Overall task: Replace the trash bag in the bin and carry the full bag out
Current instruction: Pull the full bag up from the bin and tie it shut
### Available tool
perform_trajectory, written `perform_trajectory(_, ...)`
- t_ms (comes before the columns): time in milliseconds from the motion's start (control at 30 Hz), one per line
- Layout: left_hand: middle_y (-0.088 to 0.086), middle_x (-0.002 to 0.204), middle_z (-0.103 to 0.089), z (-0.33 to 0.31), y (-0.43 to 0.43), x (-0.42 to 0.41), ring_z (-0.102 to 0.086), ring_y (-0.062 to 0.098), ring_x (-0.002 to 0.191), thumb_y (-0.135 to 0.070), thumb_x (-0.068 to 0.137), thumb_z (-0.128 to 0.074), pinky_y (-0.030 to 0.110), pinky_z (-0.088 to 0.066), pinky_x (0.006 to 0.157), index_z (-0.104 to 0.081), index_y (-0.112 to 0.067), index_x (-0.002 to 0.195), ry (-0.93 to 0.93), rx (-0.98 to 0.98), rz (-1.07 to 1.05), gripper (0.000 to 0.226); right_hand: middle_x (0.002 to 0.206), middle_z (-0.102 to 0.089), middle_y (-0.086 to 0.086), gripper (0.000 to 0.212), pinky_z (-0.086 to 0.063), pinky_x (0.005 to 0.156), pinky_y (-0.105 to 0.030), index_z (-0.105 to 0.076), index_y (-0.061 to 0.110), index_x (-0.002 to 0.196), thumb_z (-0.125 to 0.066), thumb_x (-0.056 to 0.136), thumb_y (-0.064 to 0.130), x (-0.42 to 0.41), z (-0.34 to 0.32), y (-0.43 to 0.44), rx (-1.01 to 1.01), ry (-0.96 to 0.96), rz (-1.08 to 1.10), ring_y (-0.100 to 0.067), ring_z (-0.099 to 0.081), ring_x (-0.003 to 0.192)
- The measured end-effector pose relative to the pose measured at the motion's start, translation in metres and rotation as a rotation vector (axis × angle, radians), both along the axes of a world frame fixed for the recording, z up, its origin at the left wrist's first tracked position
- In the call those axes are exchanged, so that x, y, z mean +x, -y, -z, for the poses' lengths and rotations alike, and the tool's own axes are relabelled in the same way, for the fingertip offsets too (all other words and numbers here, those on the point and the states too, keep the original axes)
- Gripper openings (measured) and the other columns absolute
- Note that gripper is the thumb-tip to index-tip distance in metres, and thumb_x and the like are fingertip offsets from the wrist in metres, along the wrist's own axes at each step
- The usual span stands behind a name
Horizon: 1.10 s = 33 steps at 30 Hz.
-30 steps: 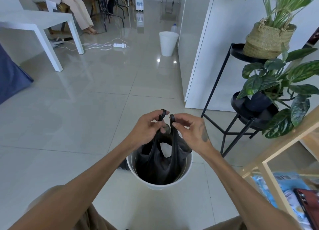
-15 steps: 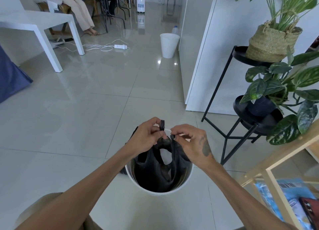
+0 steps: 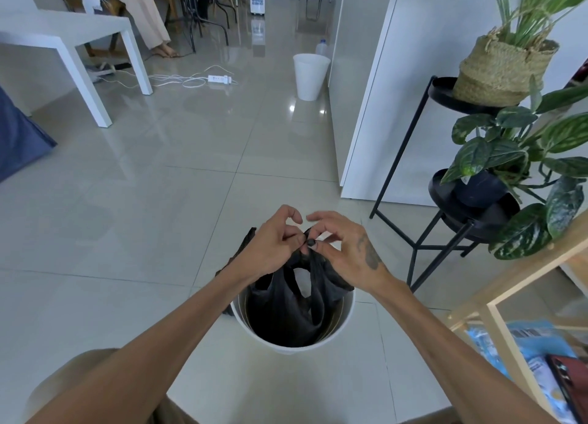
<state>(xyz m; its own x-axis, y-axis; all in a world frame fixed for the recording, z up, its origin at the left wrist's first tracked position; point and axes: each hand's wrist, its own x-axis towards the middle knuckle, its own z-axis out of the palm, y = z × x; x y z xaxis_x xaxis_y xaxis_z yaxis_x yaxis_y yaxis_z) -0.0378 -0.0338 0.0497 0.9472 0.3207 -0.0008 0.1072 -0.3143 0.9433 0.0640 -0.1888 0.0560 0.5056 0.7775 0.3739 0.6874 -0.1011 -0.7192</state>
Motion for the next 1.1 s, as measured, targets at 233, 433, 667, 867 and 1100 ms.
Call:
perform_trajectory(233,0.009,0.077,-0.07,-0.001,-0.004,-0.006,-0.059,0.02,0.075,0.001,0.093,-0.06,0.035,-0.048,0.082,-0.046,-0.013,0.103,-0.01,-0.28,0.021,0.022,0.071,-0.059,0.011,0.007,-0.04,0.061,-0.009,-0.066,0.008,0.087,-0.067,0.09,0.002,0.001,0.006,-0.002,-0.007,-0.052,0.096,-0.002,-0.054,0.062)
perform_trajectory(433,-0.005,0.077,-0.068,0.027,-0.003,-0.013,-0.064,0.012,0.078,0.001,0.092,-0.059,0.027,-0.048,0.082,-0.077,-0.018,0.079,0.038,0.214,0.023,0.029,0.069,-0.051,0.008,0.009,-0.039,0.058,-0.011,-0.059,0.009,0.086,-0.064,0.094,0.007,0.004,0.011,0.001,0.047,-0.199,0.219,-0.002,-0.047,0.059)
perform_trajectory(667,0.004,0.117,-0.066,0.064,0.019,-0.015,-0.06,0.027,0.109,-0.024,0.096,-0.045,0.041,-0.048,0.099,-0.062,-0.018,0.133,0.059,0.874,-0.209,0.042,0.07,-0.062,0.0,0.009,-0.04,0.045,-0.02,-0.068,0.02,0.085,-0.068,0.093,0.017,-0.001,0.008,-0.01,-0.026,-0.676,0.375,-0.005,-0.049,0.046)
perform_trajectory(867,0.005,0.119,-0.067,0.062,0.011,-0.022,-0.061,0.026,0.111,-0.022,0.096,-0.052,0.044,-0.051,0.096,-0.068,-0.012,0.124,0.189,0.702,-0.137,0.034,0.077,-0.063,-0.008,0.016,-0.036,0.041,-0.024,-0.066,0.015,0.099,-0.073,0.086,0.02,0.005,0.014,-0.011,-0.356,-0.756,0.405,-0.012,-0.047,0.048)
perform_trajectory(1100,0.001,0.086,-0.07,0.046,-0.008,-0.016,-0.062,0.023,0.088,-0.033,0.088,-0.065,0.043,-0.048,0.084,-0.074,-0.011,0.085,0.114,0.672,0.198,0.024,0.054,-0.043,0.002,0.026,-0.031,0.044,-0.021,-0.06,0.013,0.072,-0.056,0.098,0.009,0.003,-0.006,-0.013,-0.709,-0.753,0.012,-0.01,-0.033,0.046)
